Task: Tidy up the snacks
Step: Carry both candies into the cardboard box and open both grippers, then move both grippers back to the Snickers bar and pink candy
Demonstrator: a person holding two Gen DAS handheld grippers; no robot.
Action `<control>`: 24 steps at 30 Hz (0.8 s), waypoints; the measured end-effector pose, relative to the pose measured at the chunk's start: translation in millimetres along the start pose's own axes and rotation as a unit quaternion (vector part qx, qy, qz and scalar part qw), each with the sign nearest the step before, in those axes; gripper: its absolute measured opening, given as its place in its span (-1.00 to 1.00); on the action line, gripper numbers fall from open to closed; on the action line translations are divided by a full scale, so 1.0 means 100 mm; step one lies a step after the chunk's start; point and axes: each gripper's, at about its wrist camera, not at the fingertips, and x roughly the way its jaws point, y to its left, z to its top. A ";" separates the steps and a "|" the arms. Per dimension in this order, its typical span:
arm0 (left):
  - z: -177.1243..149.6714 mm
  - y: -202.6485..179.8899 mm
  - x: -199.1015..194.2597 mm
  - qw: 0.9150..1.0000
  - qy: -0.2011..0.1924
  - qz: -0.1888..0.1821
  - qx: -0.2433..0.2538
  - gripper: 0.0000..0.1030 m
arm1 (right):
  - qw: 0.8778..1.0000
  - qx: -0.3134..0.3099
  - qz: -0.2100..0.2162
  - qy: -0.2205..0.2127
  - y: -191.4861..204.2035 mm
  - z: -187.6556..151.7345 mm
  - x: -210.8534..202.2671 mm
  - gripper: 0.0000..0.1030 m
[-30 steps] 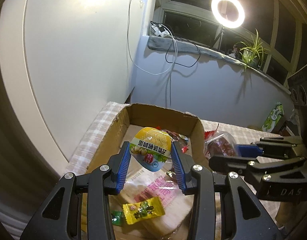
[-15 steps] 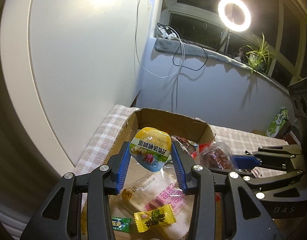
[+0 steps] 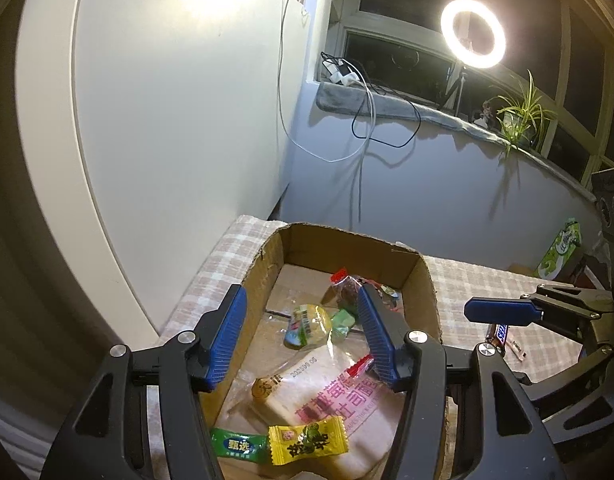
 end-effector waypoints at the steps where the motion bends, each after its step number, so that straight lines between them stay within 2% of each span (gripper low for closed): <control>1: 0.00 -0.01 -0.01 1.000 -0.001 0.001 0.001 0.10 | 1.000 0.000 0.000 -0.001 -0.01 -0.01 -0.01 0.53; 13: 0.00 -0.15 -0.10 1.000 -0.005 -0.003 0.008 0.11 | 0.999 0.016 -0.021 -0.017 -0.26 -0.16 -0.30 0.64; 24: -0.11 -0.57 -0.21 0.999 0.002 -0.050 0.023 0.12 | 0.995 0.067 -0.064 -0.033 -0.94 -0.46 -0.72 0.64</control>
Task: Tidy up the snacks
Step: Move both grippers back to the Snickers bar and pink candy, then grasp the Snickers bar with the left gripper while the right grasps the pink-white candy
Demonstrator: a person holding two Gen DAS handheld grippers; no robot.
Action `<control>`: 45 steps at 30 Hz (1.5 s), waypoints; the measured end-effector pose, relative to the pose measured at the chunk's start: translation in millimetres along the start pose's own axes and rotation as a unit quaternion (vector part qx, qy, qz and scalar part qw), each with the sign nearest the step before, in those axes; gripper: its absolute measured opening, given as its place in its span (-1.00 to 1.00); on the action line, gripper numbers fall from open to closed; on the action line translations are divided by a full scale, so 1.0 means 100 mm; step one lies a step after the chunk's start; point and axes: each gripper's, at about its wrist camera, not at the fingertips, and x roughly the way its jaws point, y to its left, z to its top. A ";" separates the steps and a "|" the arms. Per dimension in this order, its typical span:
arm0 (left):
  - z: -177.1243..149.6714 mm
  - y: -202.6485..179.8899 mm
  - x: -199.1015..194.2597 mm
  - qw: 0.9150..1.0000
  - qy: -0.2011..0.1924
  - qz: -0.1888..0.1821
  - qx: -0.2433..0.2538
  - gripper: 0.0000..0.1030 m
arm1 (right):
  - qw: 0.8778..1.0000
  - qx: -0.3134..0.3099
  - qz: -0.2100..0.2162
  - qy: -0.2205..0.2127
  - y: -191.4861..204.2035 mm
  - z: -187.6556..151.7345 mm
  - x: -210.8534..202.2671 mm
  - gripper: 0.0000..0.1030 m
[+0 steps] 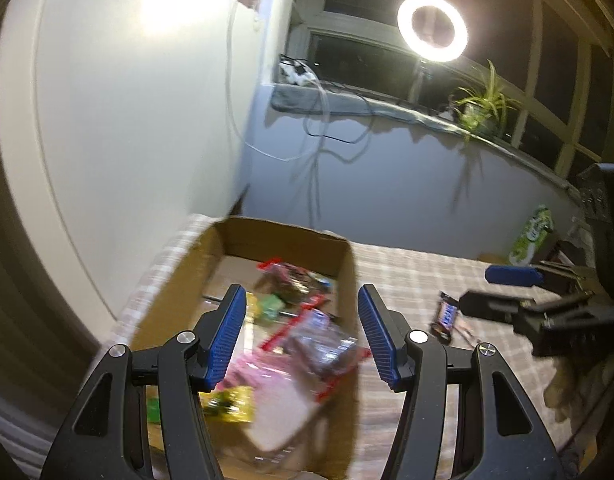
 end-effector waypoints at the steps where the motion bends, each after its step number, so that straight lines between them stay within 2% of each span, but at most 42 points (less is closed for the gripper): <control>1: -0.01 -0.05 0.01 1.000 0.003 -0.005 0.002 0.12 | 1.000 0.005 -0.004 0.001 -0.07 -0.02 -0.01 0.64; 7: -0.10 -0.36 0.06 0.999 0.015 -0.036 0.020 0.12 | 0.999 0.028 -0.029 0.010 -0.46 -0.15 -0.04 0.64; 16: -0.20 -0.78 0.28 0.995 0.045 -0.072 0.051 0.12 | 0.998 0.041 -0.033 0.033 -0.84 -0.41 0.05 0.62; 17: -0.20 -0.82 0.31 0.995 0.048 -0.073 0.054 0.12 | 0.998 0.039 -0.032 0.036 -0.86 -0.44 0.07 0.59; 19: -0.22 -0.90 0.37 0.994 0.054 -0.079 0.060 0.11 | 0.998 0.032 -0.029 0.049 -0.90 -0.49 0.13 0.37; 22: -0.24 -1.05 0.49 0.991 0.065 -0.091 0.071 0.09 | 0.997 0.018 -0.029 0.062 -0.92 -0.55 0.21 0.20; 28: -0.27 -1.27 0.79 0.986 0.094 -0.109 0.085 -0.05 | 0.997 0.000 -0.021 0.080 -0.95 -0.63 0.38 -0.03; 34: -0.29 -1.39 1.10 0.981 0.121 -0.114 0.095 -0.10 | 0.996 -0.014 -0.019 0.089 -0.94 -0.65 0.52 -0.15; 45: -0.28 -1.48 1.47 0.974 0.161 -0.123 0.099 -0.15 | 0.994 -0.040 -0.036 0.091 -0.92 -0.63 0.62 -0.21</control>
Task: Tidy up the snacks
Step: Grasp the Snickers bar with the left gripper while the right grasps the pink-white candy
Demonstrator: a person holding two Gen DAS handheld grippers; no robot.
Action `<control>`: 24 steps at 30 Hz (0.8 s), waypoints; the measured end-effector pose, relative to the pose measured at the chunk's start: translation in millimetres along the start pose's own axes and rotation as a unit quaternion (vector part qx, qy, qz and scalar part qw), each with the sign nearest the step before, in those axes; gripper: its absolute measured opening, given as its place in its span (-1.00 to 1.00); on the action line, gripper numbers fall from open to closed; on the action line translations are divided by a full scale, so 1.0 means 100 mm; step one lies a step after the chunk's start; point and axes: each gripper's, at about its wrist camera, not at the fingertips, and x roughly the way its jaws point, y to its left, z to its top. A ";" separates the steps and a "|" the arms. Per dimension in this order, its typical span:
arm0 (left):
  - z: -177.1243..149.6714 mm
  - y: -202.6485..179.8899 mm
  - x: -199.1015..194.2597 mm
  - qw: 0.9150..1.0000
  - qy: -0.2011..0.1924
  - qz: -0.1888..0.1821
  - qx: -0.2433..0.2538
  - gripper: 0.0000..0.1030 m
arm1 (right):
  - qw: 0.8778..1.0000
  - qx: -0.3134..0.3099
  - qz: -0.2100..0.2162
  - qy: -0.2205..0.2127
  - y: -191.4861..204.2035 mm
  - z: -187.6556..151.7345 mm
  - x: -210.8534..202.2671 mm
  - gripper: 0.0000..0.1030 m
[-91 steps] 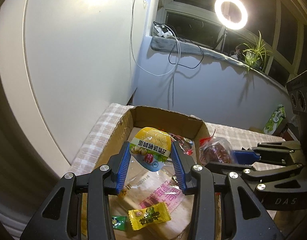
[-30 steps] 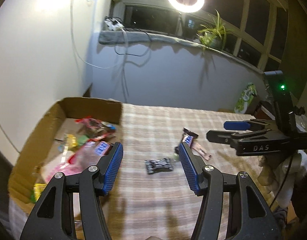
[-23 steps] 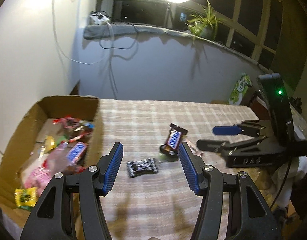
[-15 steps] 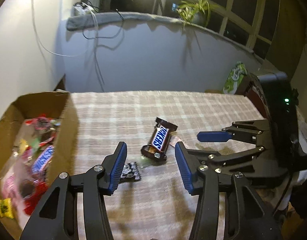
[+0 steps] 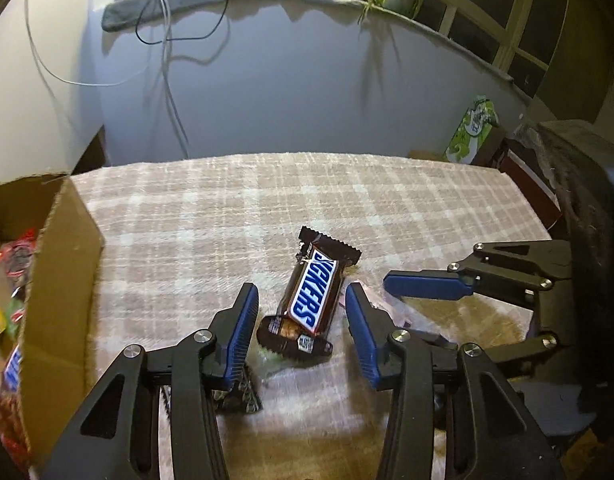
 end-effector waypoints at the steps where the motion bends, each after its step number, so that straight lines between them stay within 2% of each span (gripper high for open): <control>1: 0.01 -0.01 0.03 1.000 0.004 -0.002 0.002 -0.17 | 1.000 -0.004 -0.003 0.000 0.01 0.00 0.00 -0.22; 4: 0.03 -0.04 0.11 1.000 0.013 -0.004 0.006 -0.26 | 1.000 -0.020 -0.014 0.000 0.04 0.00 0.01 -0.31; 9: 0.04 -0.01 0.20 1.000 0.025 -0.011 0.001 -0.45 | 0.999 -0.031 -0.025 0.000 0.02 -0.02 0.00 -0.58; 24: 0.01 0.03 -0.01 1.000 0.000 -0.009 -0.017 -0.46 | 0.999 -0.011 -0.027 -0.020 0.00 -0.08 -0.17 -0.60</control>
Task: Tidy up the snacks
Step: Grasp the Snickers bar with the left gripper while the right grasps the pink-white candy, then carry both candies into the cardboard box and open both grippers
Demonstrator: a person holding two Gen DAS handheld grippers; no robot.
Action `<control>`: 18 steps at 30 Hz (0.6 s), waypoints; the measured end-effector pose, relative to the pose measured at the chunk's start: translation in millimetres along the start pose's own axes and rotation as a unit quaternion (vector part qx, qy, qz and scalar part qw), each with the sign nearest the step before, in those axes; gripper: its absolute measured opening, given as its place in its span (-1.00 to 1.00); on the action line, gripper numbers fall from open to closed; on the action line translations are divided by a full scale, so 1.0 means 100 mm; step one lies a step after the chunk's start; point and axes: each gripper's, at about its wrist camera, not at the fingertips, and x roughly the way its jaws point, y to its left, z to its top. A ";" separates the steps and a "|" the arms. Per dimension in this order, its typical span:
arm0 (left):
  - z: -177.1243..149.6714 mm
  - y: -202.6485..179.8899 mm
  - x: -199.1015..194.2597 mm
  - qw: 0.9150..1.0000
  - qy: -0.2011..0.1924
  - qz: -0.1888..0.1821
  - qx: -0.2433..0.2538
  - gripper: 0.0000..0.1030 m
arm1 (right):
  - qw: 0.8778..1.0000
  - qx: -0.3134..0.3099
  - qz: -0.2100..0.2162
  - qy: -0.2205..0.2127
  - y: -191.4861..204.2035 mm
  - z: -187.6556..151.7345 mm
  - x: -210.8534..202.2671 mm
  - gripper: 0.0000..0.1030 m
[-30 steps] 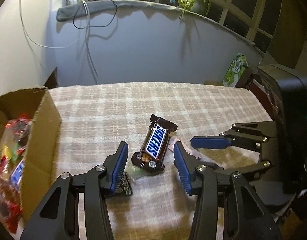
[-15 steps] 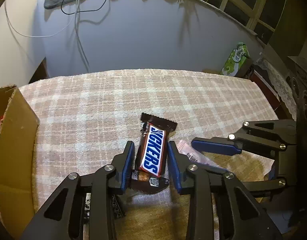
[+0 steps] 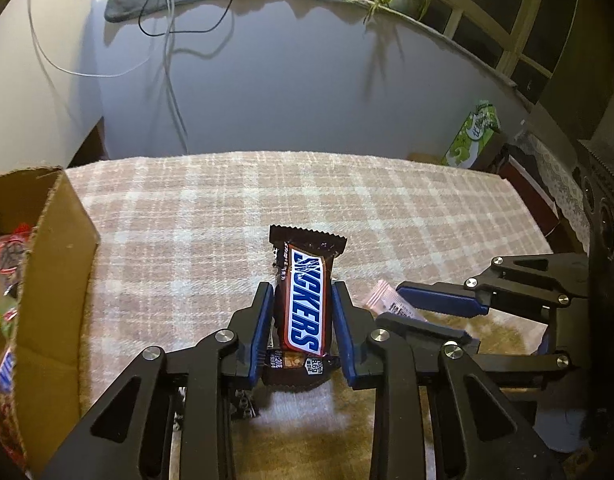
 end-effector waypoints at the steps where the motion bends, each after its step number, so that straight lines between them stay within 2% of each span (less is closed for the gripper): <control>1: 0.00 -0.01 -0.05 1.000 -0.005 -0.001 -0.001 -0.46 | 1.000 0.002 0.001 -0.001 0.00 0.00 -0.02 -0.60; 18: -0.18 0.14 -0.95 0.996 -0.082 0.005 -0.032 -0.46 | 0.998 0.014 -0.003 -0.056 0.14 -0.01 -0.66 -0.61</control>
